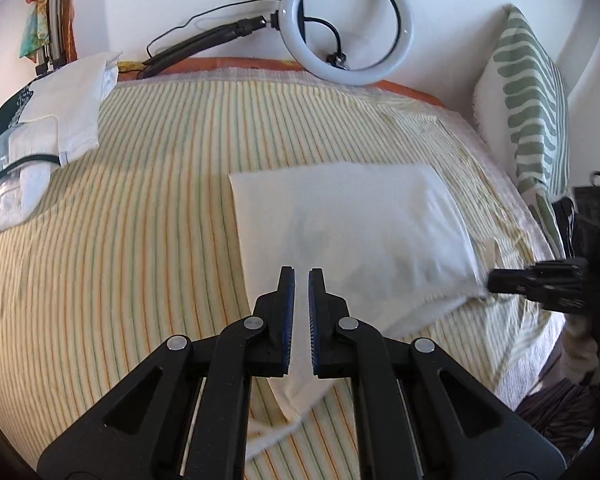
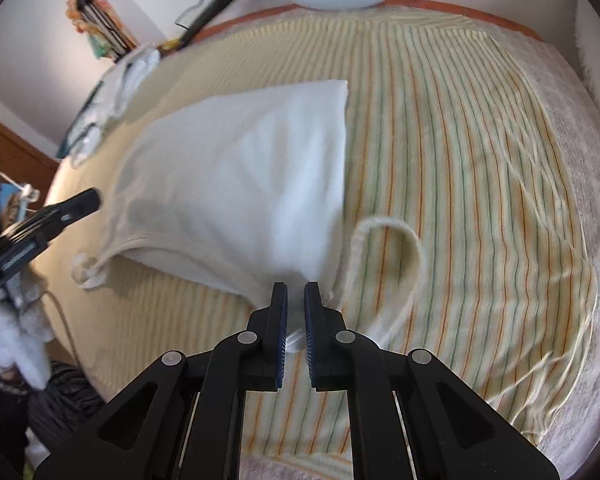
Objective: Fold small clothes
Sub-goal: 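Move both grippers to the folded bundle's edge and close on it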
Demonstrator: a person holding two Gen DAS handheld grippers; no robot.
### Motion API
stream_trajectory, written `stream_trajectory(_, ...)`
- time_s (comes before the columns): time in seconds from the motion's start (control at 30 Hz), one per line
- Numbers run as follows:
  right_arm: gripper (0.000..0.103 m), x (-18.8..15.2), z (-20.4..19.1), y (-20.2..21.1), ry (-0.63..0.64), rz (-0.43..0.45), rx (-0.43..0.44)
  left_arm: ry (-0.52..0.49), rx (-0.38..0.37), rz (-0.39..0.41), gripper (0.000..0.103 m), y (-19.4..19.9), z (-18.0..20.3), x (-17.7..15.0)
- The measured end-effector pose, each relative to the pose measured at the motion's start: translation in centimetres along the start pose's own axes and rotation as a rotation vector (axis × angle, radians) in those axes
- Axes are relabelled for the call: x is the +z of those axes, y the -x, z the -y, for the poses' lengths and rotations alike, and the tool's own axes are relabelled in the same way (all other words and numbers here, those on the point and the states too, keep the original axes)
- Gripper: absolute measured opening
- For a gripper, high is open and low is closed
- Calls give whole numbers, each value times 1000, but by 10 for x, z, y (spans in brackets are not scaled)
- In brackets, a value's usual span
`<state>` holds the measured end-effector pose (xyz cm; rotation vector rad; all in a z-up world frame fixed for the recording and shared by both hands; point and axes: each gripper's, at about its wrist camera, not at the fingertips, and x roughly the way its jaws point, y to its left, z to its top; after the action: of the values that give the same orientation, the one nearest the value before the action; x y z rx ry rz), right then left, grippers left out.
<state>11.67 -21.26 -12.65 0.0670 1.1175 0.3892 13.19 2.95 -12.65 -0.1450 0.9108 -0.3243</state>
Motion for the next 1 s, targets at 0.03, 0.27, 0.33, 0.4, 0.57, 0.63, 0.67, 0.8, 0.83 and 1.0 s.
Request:
stream_trajectory(0.03, 8, 3, 1, 7, 14, 32, 30, 14, -1, 7, 3, -1, -4, 6)
stream_trajectory(0.27, 39, 49, 34, 19, -86, 228, 56, 47, -55, 9, 3, -16, -3, 21)
stream_trajectory(0.33, 39, 63, 53, 8, -170, 215, 86, 12, -47, -6, 3, -23, 6, 18)
stream_trajectory(0.4, 39, 75, 69, -6, -232, 209, 88, -4, -43, -18, 3, -29, 11, 14)
stream_trajectory(0.57, 41, 93, 95, -37, -369, 194, 230, -27, -43, -51, 3, -36, 13, 5)
stream_trajectory(0.63, 41, 96, 93, -43, -358, 191, 252, -28, -35, -49, 3, -36, 12, 2)
stream_trajectory(0.67, 41, 98, 90, -45, -345, 189, 251, -22, -34, -48, 3, -35, 10, 1)
stream_trajectory(0.8, 30, 107, 77, -49, -277, 173, 258, 1, -45, -54, 4, -36, 5, -1)
stream_trajectory(0.83, 15, 108, 73, -51, -259, 164, 251, -2, -42, -56, 4, -36, 5, -2)
stream_trajectory(1.0, 3, 111, 57, -53, -166, 177, 99, -19, -32, -59, 7, -36, 9, -3)
